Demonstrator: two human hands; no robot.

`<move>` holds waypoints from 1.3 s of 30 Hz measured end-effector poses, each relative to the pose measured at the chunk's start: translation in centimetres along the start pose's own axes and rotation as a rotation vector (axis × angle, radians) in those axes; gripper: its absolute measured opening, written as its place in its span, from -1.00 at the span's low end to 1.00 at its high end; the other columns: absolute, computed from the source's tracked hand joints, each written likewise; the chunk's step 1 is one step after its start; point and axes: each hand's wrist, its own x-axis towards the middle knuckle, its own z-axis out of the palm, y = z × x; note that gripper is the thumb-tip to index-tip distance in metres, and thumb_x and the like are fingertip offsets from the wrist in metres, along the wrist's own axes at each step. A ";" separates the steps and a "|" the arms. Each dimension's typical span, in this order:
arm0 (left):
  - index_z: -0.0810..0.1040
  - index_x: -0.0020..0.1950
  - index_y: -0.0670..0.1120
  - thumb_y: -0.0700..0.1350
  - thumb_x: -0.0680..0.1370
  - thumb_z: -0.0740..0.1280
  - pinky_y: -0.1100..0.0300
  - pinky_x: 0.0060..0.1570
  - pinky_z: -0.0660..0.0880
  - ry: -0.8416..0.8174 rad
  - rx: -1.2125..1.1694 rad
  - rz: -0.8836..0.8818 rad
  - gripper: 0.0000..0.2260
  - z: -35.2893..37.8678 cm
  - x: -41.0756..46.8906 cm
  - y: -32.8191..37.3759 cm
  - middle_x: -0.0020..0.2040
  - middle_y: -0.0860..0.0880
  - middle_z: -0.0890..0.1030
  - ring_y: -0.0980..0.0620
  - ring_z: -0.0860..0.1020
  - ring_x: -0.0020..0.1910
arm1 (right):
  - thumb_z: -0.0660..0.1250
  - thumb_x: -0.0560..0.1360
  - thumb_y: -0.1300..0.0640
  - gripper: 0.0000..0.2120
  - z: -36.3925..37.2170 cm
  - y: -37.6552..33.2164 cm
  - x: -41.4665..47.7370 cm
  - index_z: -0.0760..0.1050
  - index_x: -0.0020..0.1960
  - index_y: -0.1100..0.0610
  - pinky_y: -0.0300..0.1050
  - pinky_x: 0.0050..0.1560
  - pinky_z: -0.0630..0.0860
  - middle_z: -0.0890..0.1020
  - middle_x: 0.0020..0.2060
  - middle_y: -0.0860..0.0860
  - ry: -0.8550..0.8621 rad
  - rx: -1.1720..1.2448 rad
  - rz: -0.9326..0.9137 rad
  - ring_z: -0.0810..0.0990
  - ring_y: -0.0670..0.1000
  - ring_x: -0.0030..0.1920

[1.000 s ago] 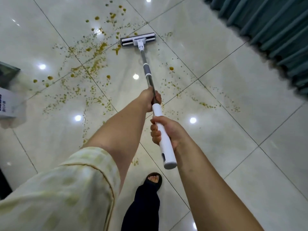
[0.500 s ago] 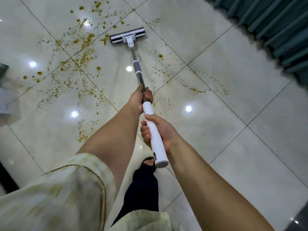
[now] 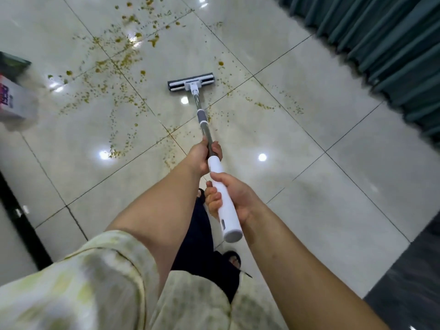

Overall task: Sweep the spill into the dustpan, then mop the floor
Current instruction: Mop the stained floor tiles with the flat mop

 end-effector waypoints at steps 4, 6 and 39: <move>0.36 -0.10 -0.20 0.07 0.65 0.14 0.38 -0.61 0.33 0.048 0.047 0.011 -0.67 -2.3 -3.9 -5.4 -0.53 -0.07 0.40 0.08 0.36 -0.66 | 0.24 0.58 0.07 -0.77 -2.6 5.7 -3.6 0.35 -0.17 0.18 -0.35 -0.64 0.33 0.37 -0.48 -0.02 0.012 0.039 -0.022 0.35 -0.11 -0.62; 0.36 -0.08 -0.19 0.06 0.65 0.15 0.39 -0.62 0.34 0.070 0.070 0.021 -0.68 -3.6 -5.4 -7.0 -0.54 -0.07 0.41 0.07 0.36 -0.67 | 0.25 0.57 0.07 -0.77 -3.2 8.2 -4.7 0.37 -0.18 0.19 -0.36 -0.62 0.33 0.37 -0.46 -0.02 0.026 0.049 -0.032 0.35 -0.11 -0.62; 0.33 -0.09 -0.11 -0.04 0.63 0.23 0.36 -0.63 0.38 0.115 0.281 -0.005 -0.81 -31.9 -29.2 -16.0 -0.46 -0.08 0.39 0.06 0.38 -0.67 | 0.20 0.57 0.14 -0.79 -0.3 48.0 -7.1 0.33 -0.22 0.17 -0.33 -0.60 0.38 0.33 -0.40 0.00 0.066 0.017 -0.118 0.36 -0.07 -0.61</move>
